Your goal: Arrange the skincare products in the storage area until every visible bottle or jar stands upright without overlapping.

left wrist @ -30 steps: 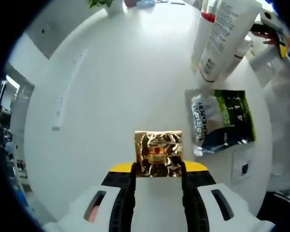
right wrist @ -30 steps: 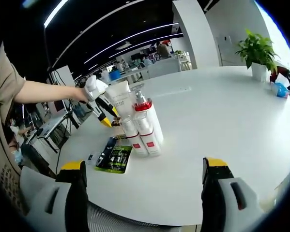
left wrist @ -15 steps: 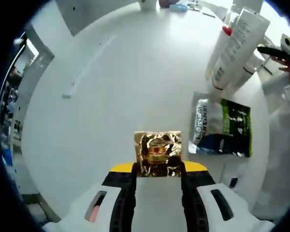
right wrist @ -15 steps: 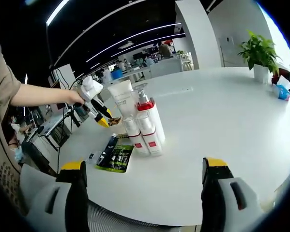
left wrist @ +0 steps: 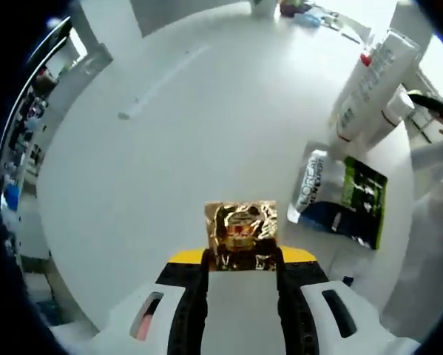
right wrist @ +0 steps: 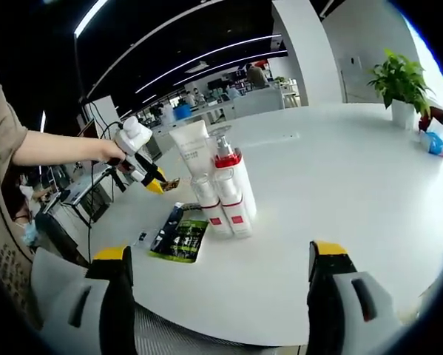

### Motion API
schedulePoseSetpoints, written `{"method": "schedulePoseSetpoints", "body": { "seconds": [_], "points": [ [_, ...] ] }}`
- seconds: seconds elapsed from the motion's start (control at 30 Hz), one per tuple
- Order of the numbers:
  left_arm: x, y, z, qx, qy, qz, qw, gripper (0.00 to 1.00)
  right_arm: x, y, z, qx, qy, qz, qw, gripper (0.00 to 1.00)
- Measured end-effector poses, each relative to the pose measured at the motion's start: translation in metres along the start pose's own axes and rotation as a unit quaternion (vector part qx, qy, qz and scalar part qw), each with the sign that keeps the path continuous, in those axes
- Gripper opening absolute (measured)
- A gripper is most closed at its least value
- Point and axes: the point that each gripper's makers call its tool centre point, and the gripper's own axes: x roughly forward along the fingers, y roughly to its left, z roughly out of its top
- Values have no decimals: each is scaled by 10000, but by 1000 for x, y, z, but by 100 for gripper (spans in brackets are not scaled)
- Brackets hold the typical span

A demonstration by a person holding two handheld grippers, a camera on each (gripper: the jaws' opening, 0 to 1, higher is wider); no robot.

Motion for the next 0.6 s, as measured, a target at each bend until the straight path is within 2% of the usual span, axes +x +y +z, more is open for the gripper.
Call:
{"method": "schedulePoseSetpoints", "body": {
  "seconds": [0.1, 0.2, 0.3, 0.43, 0.6],
  "points": [
    [-1, -5, -1, -309, -142, -74, 9994, 33, 0, 0, 0, 3, 3, 2, 10000, 99],
    [-2, -6, -7, -480, -110, 8, 9988, 33, 0, 1, 0, -8, 6, 9, 10000, 99],
    [-3, -6, -13, -815, -132, 108, 9965, 33, 0, 2, 0, -16, 6, 39, 10000, 99],
    [-5, -8, -22, -1606, -206, 246, 9865, 33, 0, 4, -1, -46, 18, 87, 9999, 99],
    [-5, -15, -32, -1772, -119, 410, 9832, 33, 0, 6, -1, -89, 32, 138, 9999, 99]
  ]
}}
